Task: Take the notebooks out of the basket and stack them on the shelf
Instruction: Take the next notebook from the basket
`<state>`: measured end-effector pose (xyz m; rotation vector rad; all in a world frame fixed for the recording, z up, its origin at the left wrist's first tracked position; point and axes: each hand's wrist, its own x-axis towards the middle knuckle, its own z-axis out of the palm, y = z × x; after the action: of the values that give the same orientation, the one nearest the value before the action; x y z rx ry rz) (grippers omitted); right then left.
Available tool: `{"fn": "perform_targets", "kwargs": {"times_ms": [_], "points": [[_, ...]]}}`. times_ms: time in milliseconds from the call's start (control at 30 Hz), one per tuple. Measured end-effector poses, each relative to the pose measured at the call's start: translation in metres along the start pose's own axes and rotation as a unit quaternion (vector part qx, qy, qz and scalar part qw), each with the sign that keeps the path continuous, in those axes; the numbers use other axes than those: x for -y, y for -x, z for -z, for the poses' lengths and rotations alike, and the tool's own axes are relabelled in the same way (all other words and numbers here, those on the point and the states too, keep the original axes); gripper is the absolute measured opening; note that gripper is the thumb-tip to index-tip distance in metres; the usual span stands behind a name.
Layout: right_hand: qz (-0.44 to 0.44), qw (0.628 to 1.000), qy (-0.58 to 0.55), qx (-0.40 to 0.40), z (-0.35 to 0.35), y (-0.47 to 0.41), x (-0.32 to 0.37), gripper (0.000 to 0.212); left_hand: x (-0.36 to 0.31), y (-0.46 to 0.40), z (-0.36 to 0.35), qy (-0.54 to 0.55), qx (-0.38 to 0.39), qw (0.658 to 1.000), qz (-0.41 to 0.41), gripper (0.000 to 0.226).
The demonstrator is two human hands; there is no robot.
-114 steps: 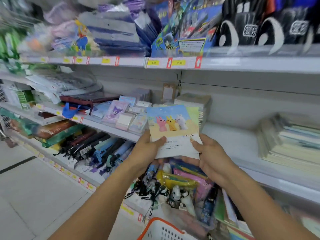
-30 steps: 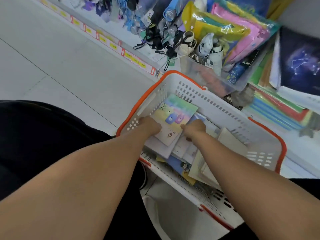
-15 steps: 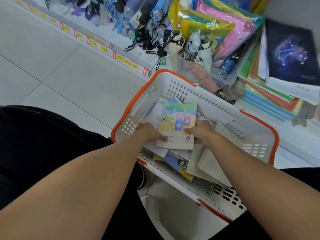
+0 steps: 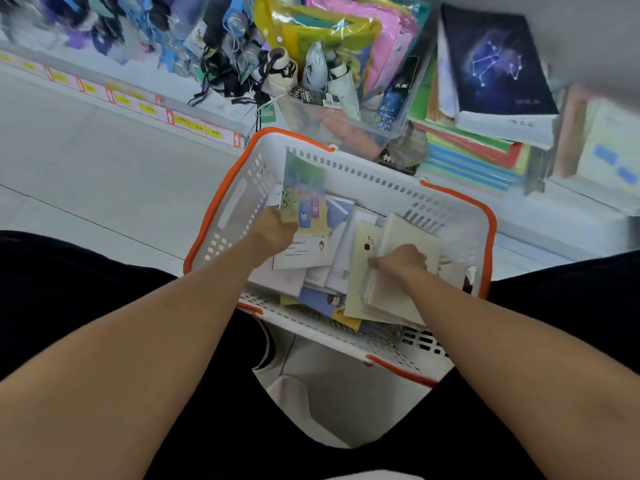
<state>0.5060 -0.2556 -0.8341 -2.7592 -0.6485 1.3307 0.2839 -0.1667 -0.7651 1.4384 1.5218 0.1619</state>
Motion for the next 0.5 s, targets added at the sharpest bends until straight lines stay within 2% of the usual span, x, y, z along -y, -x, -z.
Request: {"fn": "perform_targets", "kwargs": {"times_ms": [67,133,167,233,333,433,500], "points": [[0.029,0.999,0.001,-0.027,-0.006,0.011,0.000,0.069,0.003,-0.001,0.002,0.004,-0.018,1.000,0.008,0.020],[0.069,0.997,0.015,-0.041,-0.004,0.017,0.003,0.026,0.004,-0.001,0.003,-0.005,-0.025,0.999,0.022,0.020],[0.080,0.996,0.019,-0.045,-0.002,0.018,0.004,0.020,0.004,0.001,0.004,0.004,-0.023,0.999,0.029,0.016],[0.096,0.993,0.017,-0.059,0.007,0.023,0.007,0.027,0.000,0.004,0.004,0.033,-0.013,0.999,0.034,0.010],[0.149,0.987,-0.031,-0.053,0.022,0.035,0.025,0.032,-0.014,0.013,0.003,0.092,0.028,0.995,-0.004,0.012],[0.268,0.960,-0.070,-0.039,0.032,0.067,0.064,0.037,-0.029,0.021,0.004,0.131,0.080,0.988,-0.026,0.015],[0.344,0.934,-0.083,-0.054,0.035,0.093,0.090,0.031,-0.043,0.024,0.008,0.169,0.086,0.982,-0.023,0.013]]}}
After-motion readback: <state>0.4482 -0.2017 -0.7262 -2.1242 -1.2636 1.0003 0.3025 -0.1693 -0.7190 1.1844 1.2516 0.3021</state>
